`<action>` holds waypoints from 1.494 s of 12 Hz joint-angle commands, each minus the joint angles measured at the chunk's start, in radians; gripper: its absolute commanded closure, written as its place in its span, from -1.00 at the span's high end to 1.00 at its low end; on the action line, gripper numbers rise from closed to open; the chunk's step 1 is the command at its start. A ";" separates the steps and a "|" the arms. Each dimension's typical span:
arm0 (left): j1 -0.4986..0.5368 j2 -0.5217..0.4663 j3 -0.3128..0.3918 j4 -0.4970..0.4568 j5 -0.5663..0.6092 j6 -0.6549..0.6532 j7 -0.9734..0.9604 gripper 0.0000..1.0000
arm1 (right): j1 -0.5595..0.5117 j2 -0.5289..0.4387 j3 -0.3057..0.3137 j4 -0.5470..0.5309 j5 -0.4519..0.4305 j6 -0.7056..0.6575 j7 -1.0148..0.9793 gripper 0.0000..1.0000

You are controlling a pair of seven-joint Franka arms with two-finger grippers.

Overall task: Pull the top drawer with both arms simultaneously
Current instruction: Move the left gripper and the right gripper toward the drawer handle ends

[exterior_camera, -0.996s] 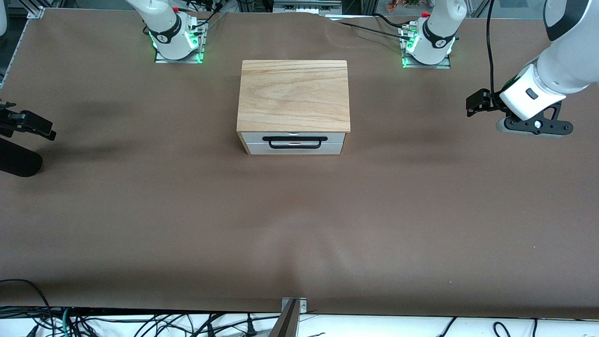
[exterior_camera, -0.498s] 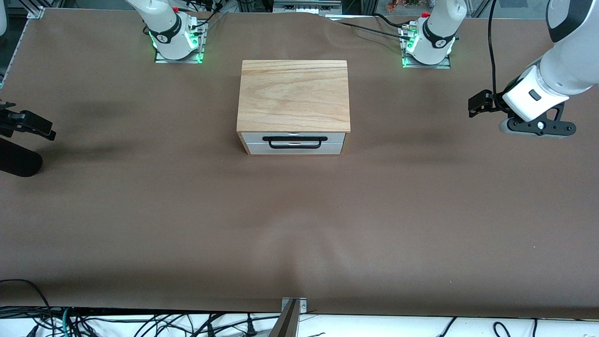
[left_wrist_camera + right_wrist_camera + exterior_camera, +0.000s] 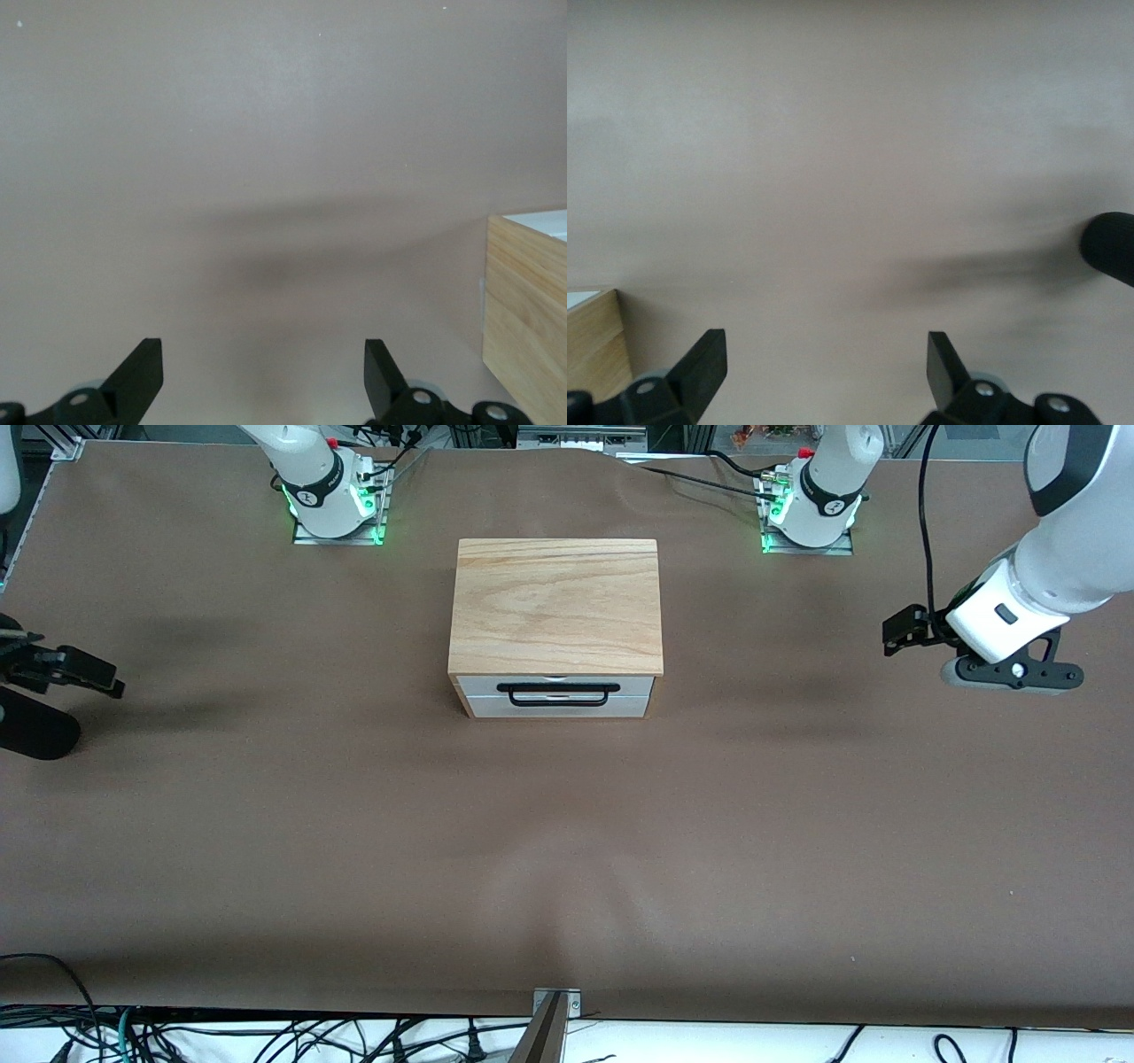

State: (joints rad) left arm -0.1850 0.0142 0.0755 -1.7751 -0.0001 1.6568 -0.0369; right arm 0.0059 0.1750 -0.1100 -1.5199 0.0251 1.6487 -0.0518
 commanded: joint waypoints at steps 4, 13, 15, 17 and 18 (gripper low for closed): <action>-0.001 0.047 -0.006 -0.199 -0.075 0.268 -0.043 1.00 | 0.034 0.110 0.001 0.003 0.293 -0.021 0.009 1.00; -0.007 0.216 -0.137 -0.400 -0.314 0.667 -0.018 1.00 | 0.052 0.285 0.004 -0.081 0.836 -0.026 -0.259 1.00; 0.002 0.253 -0.174 -0.400 -0.516 0.708 0.148 1.00 | 0.052 0.329 0.018 -0.112 0.965 -0.029 -0.363 1.00; 0.004 0.285 -0.174 -0.399 -0.781 0.704 0.387 1.00 | 0.078 0.372 0.019 -0.114 1.041 -0.026 -0.451 1.00; 0.006 0.306 -0.174 -0.397 -0.899 0.696 0.502 1.00 | 0.095 0.391 0.019 -0.117 1.085 -0.023 -0.489 1.00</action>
State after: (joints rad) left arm -0.1934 0.2866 -0.0921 -2.1754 -0.7397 2.3503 0.2842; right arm 0.0774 0.5488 -0.0935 -1.6279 1.0418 1.6278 -0.4734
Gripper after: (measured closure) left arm 0.000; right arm 0.000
